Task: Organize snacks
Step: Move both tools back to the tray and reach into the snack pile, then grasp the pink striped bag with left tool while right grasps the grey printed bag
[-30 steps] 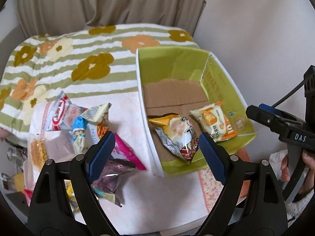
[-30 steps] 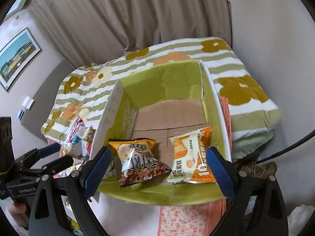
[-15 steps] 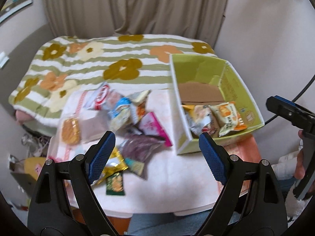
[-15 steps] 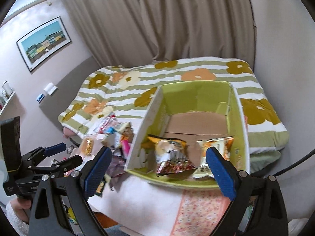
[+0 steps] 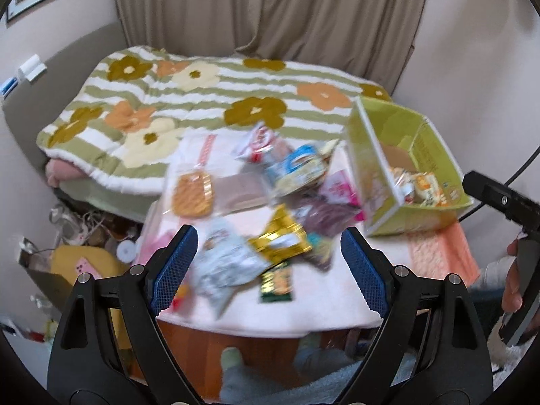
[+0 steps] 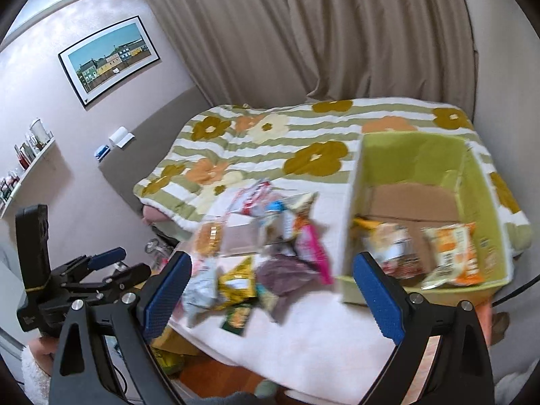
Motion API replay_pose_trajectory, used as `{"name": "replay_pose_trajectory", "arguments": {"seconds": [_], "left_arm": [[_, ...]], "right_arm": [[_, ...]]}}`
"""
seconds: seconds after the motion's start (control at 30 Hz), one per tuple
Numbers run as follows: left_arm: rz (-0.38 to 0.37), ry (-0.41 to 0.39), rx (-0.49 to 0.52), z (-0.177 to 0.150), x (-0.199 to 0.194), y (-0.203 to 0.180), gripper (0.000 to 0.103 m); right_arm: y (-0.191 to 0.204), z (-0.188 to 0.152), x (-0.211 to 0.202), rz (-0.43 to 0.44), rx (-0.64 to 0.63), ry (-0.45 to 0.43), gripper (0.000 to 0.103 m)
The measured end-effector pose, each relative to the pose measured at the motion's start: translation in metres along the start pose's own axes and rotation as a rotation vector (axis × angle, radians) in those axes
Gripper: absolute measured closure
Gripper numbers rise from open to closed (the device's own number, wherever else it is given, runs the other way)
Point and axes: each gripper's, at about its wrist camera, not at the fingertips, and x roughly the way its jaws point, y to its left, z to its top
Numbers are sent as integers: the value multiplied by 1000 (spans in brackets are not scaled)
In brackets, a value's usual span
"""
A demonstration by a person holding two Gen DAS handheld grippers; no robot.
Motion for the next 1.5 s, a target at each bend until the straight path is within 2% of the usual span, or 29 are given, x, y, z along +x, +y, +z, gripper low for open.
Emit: {"name": "replay_pose_trajectory", "arguments": {"seconds": [0.13, 0.27, 0.4, 0.57, 0.77, 0.97, 1.27, 1.5], "left_arm": [[-45, 65, -4, -15, 5, 51, 17], [-76, 131, 29, -31, 20, 94, 17], [-108, 188, 77, -44, 44, 120, 17], [-163, 286, 128, -55, 82, 145, 17], [-204, 330, 184, -61, 113, 143, 17], [-188, 344, 201, -62, 130, 143, 18], [-203, 396, 206, -70, 154, 145, 18], [-216, 387, 204, -69, 163, 148, 30]], "right_arm": [[34, -11, 27, 22, 59, 34, 7], [65, -28, 61, -11, 111, 85, 7], [79, -49, 100, -40, 200, 133, 7], [92, -75, 136, -74, 301, 152, 7], [97, -98, 173, -143, 404, 186, 8], [95, -102, 199, -150, 503, 207, 8], [101, -102, 222, -206, 536, 203, 8], [109, -103, 233, -244, 523, 209, 8]]}}
